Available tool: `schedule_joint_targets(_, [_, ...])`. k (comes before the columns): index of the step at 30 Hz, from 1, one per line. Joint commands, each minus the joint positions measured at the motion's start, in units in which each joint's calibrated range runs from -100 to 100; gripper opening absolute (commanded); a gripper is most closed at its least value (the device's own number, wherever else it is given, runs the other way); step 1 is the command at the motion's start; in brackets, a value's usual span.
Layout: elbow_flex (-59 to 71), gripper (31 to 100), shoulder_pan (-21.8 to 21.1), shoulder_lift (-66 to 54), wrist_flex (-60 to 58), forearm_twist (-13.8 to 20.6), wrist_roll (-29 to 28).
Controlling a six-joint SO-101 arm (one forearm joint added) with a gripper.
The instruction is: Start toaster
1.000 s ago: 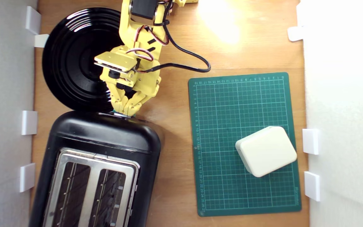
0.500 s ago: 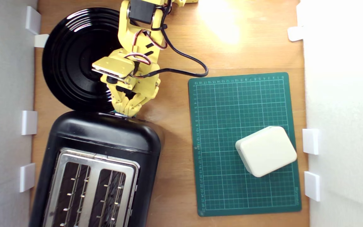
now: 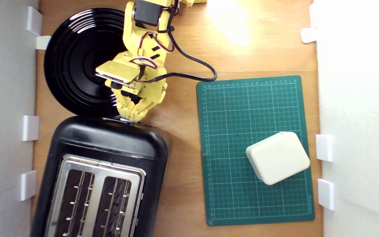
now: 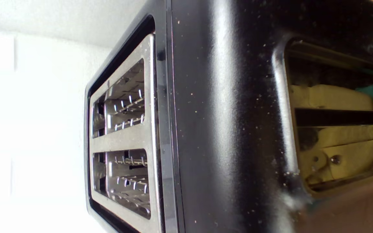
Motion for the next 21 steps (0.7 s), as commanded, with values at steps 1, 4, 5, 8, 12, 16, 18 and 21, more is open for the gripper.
schedule_joint_targets(1, [0.20,31.5,1.47,14.54,0.28,-2.26,-0.22])
schedule_joint_targets(4, [-1.44,31.5,1.32,11.05,0.36,-2.07,-0.38])
schedule_joint_targets(5, [-2.16,31.5,1.32,9.55,0.45,-2.07,-0.38])
schedule_joint_targets(8, [-3.89,31.5,1.39,6.55,0.53,-1.88,-0.43])
schedule_joint_targets(12, [-5.71,31.4,1.32,3.30,0.53,-1.51,-0.43])
schedule_joint_targets(16, [-7.25,31.4,0.92,0.89,0.53,-1.22,-0.43])
schedule_joint_targets(18, [-8.16,31.3,0.92,-0.03,0.62,-1.22,-0.43])
schedule_joint_targets(21, [-9.16,31.3,0.92,-0.94,0.79,-1.22,-0.32])
